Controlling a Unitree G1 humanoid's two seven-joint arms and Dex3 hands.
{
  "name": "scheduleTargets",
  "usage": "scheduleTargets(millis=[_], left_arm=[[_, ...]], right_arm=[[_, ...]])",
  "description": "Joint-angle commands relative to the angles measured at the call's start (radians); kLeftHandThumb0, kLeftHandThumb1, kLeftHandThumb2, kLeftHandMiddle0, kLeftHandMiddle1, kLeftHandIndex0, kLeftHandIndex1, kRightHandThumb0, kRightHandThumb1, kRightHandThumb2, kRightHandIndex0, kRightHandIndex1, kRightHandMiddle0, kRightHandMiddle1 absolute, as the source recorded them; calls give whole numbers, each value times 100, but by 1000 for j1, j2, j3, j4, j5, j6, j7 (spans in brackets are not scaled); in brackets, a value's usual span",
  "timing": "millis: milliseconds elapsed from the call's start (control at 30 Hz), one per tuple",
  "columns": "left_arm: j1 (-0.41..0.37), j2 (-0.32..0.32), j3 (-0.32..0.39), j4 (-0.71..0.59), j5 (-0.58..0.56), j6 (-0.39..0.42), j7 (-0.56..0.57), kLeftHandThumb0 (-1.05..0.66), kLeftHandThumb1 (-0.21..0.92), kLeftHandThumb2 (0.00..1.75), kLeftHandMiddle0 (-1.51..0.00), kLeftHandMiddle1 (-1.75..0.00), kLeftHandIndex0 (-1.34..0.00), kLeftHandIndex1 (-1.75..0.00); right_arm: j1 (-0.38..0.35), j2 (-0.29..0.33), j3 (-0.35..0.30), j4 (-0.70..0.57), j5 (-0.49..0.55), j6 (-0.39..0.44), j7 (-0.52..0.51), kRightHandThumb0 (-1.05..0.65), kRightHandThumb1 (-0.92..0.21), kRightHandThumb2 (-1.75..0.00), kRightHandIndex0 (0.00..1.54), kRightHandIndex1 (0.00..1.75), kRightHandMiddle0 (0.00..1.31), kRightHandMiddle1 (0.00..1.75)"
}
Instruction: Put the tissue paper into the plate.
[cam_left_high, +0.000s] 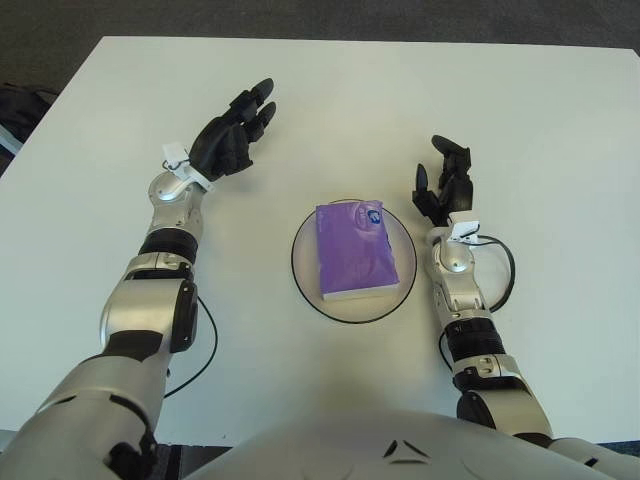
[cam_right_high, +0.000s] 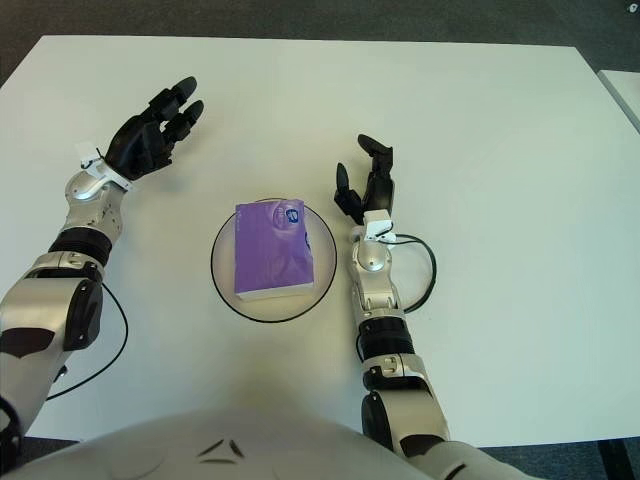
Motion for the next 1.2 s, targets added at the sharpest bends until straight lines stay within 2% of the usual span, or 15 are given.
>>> scheduleTargets(millis=[0,67,200,433,533,733,867,1167], left_arm=[[61,-37,19,-23,16,-6,52,-105,92,118,-1,0,-4,-4],[79,-49,24,-35,28,-11,87,-105,92,119,0,0,-3,-2],[153,-98,29,-48,75,-46,232,-105,92,121,-1,0,-4,-3],[213,-117,11,-53,171,-23,414,-103,92,121,-5,-2,-7,-5],[233,-116,2,-56,207,-16,470,-97,92,119,-8,-1,-2,-22],[287,-129,-9,-85,267,-32,572,-88,92,115,-10,-1,0,-33],[321,-137,-22,-111,308,-41,633,-85,92,113,-10,-1,0,-36],[378,-124,-51,-166,395,10,760,-80,92,110,-8,0,0,-36]], right_arm=[[129,13,-1,73,3,129,5,-60,-92,-55,48,2,0,94],[132,14,0,70,3,129,5,-59,-92,-55,48,1,0,94],[139,14,3,63,2,126,5,-59,-92,-55,48,1,0,94],[150,17,6,49,1,132,4,-59,-92,-55,47,1,0,92],[152,17,6,46,1,136,4,-58,-92,-54,47,1,0,92],[157,16,7,44,1,138,7,-58,-92,-54,47,1,0,92],[159,16,9,43,0,141,7,-59,-92,-54,47,1,0,93],[161,14,14,39,-1,150,8,-59,-92,-54,48,1,0,91]])
